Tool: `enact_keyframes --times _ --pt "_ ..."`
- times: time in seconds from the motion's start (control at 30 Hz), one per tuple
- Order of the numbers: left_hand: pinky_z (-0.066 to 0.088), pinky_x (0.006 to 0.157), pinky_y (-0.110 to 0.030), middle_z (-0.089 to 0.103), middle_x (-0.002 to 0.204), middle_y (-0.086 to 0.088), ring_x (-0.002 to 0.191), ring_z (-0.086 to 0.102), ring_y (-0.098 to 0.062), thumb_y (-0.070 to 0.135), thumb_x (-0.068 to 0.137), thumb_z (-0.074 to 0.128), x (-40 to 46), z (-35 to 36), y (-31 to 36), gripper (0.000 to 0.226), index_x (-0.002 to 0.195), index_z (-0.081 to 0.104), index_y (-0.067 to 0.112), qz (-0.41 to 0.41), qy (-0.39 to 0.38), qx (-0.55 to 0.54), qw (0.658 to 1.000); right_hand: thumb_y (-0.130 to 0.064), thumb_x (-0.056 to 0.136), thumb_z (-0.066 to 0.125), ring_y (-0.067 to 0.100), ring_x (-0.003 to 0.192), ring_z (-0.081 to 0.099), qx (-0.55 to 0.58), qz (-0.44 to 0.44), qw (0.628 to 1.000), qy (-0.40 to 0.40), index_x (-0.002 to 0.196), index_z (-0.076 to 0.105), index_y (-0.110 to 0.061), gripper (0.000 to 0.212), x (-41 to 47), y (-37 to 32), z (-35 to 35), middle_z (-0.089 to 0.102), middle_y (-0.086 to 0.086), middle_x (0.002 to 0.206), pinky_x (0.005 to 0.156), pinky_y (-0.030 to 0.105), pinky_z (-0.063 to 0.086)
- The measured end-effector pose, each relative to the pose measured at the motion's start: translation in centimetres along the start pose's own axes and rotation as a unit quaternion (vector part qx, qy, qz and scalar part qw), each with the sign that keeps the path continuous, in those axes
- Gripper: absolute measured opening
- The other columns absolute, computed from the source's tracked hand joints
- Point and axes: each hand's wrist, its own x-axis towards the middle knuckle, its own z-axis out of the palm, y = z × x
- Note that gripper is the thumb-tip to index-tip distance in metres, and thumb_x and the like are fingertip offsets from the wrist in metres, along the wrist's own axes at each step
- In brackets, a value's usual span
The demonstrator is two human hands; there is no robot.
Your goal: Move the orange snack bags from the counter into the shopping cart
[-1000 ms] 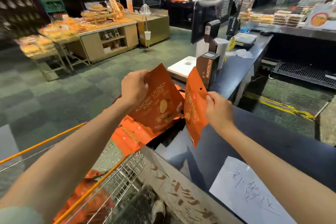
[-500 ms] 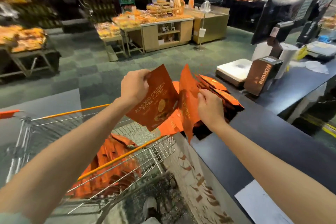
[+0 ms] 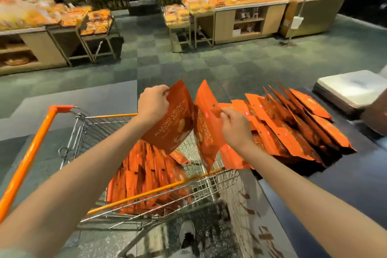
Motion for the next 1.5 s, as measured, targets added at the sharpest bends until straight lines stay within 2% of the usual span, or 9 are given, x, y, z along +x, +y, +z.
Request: enact_keyframes --times 0.33,0.47,0.77,0.83,0.93,1.07,1.27,1.37,1.5 --pt "0.041 0.073 -0.039 0.069 0.095 -0.021 0.097 0.059 -0.041 0.011 0.090 0.052 5.5 10.3 -5.9 0.018 0.086 0.067 0.004 -0.074 -0.146 0.001 0.987 -0.007 0.096 0.046 0.031 0.095 0.062 -0.018 0.118 0.988 -0.097 0.107 0.066 -0.003 0.024 5.9 5.2 9.4 0.070 0.015 0.102 0.071 0.030 0.038" --pt "0.042 0.077 -0.038 0.067 0.103 -0.024 0.102 0.058 -0.040 0.010 0.091 0.051 6.8 15.5 -7.2 0.019 0.092 0.068 0.002 -0.107 -0.220 -0.018 0.969 -0.010 0.097 0.047 0.031 0.100 0.062 -0.058 0.193 0.972 -0.117 0.114 0.065 -0.005 0.026 7.0 8.1 12.4 0.069 0.014 0.108 0.070 0.026 0.035" --pt "0.053 0.078 -0.036 0.071 0.094 -0.019 0.092 0.066 -0.032 0.013 0.087 0.054 7.6 25.5 -10.6 0.020 0.094 0.072 0.006 -0.295 -0.314 -0.146 0.890 -0.011 0.098 0.046 0.030 0.116 0.058 -0.100 0.324 0.928 -0.152 0.127 0.058 -0.006 0.032 8.2 13.3 16.9 0.064 0.014 0.123 0.095 0.032 0.043" --pt "0.058 0.059 -0.029 0.069 0.080 -0.011 0.070 0.066 -0.025 0.010 0.089 0.053 7.0 26.5 -11.5 0.018 0.095 0.070 0.010 -0.382 -0.309 -0.207 0.846 -0.011 0.098 0.045 0.028 0.119 0.056 -0.095 0.346 0.920 -0.158 0.131 0.055 -0.006 0.034 8.3 13.8 17.4 0.061 0.012 0.128 0.098 0.031 0.042" --pt "0.038 0.032 -0.012 0.059 0.076 -0.002 0.047 0.054 -0.007 0.006 0.094 0.050 6.4 27.3 -12.3 0.017 0.103 0.064 0.009 -0.463 -0.291 -0.252 0.798 -0.012 0.099 0.045 0.026 0.120 0.056 -0.104 0.382 0.903 -0.168 0.132 0.053 -0.007 0.035 8.7 15.1 18.3 0.060 0.010 0.131 0.100 0.031 0.041" --pt "0.050 0.053 -0.024 0.068 0.095 -0.006 0.073 0.067 -0.024 0.006 0.087 0.054 4.1 28.3 -14.7 0.024 0.106 0.068 0.012 -0.464 -0.320 -0.174 0.808 -0.013 0.098 0.046 0.027 0.122 0.055 -0.118 0.402 0.889 -0.188 0.132 0.054 -0.009 0.035 8.9 16.7 19.6 0.059 0.009 0.132 0.103 0.035 0.042" --pt "0.055 0.044 -0.029 0.065 0.112 -0.013 0.057 0.068 -0.023 0.003 0.085 0.053 -1.6 28.9 -17.5 0.029 0.113 0.058 0.001 -0.467 -0.450 -0.087 0.756 -0.009 0.095 0.042 0.029 0.099 0.064 -0.135 0.375 0.867 -0.299 0.117 0.063 -0.011 0.030 8.1 17.9 22.4 0.069 0.011 0.108 0.086 0.033 0.051" --pt "0.061 0.060 -0.041 0.066 0.101 -0.020 0.072 0.071 -0.030 0.007 0.086 0.058 -2.8 29.1 -18.6 0.012 0.096 0.055 0.002 -0.500 -0.479 -0.105 0.714 -0.005 0.093 0.041 0.028 0.076 0.062 -0.148 0.349 0.863 -0.334 0.100 0.066 -0.008 0.027 7.7 17.7 24.2 0.067 0.010 0.085 0.068 0.027 0.046" --pt "0.061 0.059 -0.042 0.070 0.088 -0.020 0.067 0.071 -0.028 0.011 0.086 0.060 -3.3 29.7 -19.6 0.017 0.098 0.059 -0.001 -0.517 -0.489 -0.123 0.692 -0.003 0.093 0.043 0.029 0.079 0.064 -0.153 0.320 0.888 -0.292 0.101 0.067 -0.009 0.026 7.6 16.7 27.0 0.070 0.012 0.088 0.072 0.033 0.052"
